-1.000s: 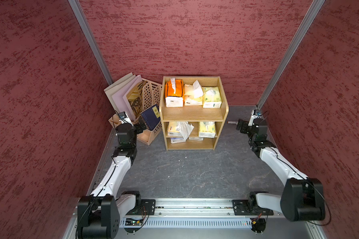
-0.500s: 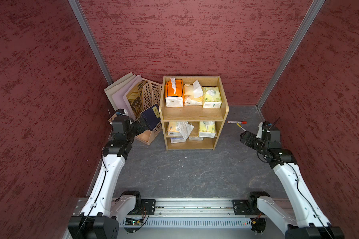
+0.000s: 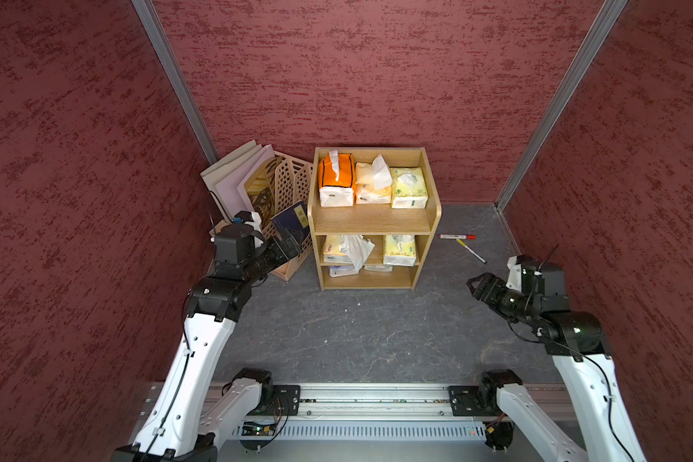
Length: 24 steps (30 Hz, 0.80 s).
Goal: Remove the tissue boxes from the shelf
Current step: Pick up a box of tissues from the shelf.
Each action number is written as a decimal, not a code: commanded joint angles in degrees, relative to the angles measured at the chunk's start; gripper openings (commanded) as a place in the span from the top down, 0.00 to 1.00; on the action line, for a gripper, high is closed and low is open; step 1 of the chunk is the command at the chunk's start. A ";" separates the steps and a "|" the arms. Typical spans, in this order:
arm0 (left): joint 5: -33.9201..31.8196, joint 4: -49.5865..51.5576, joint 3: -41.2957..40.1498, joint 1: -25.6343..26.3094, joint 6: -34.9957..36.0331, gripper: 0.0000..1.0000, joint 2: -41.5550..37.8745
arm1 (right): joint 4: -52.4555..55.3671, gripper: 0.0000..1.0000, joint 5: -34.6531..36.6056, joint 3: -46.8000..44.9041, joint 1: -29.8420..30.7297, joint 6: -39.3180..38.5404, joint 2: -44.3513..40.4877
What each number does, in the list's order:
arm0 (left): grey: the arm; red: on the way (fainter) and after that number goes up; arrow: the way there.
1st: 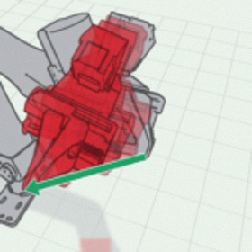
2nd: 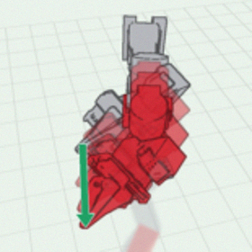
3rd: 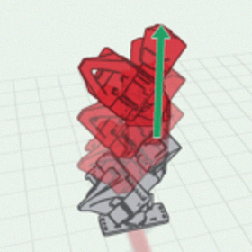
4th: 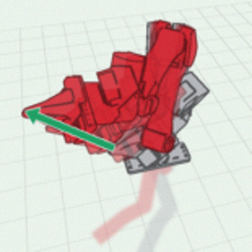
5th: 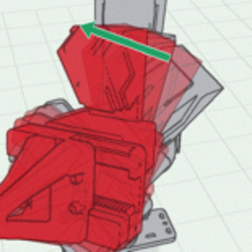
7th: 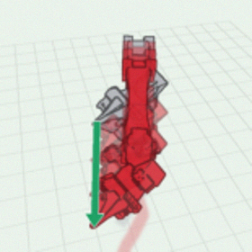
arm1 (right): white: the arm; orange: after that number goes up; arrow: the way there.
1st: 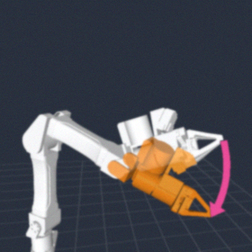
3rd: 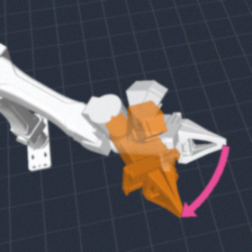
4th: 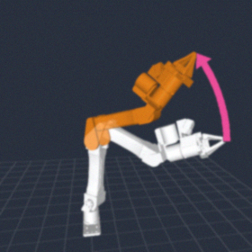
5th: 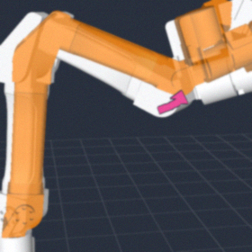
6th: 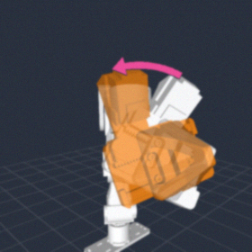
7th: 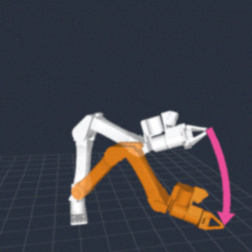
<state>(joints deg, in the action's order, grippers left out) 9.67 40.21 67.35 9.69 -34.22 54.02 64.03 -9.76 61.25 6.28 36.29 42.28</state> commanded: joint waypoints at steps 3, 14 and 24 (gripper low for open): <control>-4.16 -0.92 9.56 5.28 1.65 0.00 2.44 | 3.96 0.29 -0.15 7.57 8.89 3.60 4.23; -3.09 -1.19 15.77 8.40 2.31 0.00 4.60 | -6.22 0.23 16.47 28.90 43.27 2.49 24.16; 0.27 -0.93 16.65 8.85 1.05 0.00 6.35 | -24.91 0.24 15.05 37.15 44.03 -1.72 33.44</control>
<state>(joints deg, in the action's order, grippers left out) 8.40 39.00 82.43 18.09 -32.97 59.64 47.03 3.31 95.44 50.06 37.01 73.25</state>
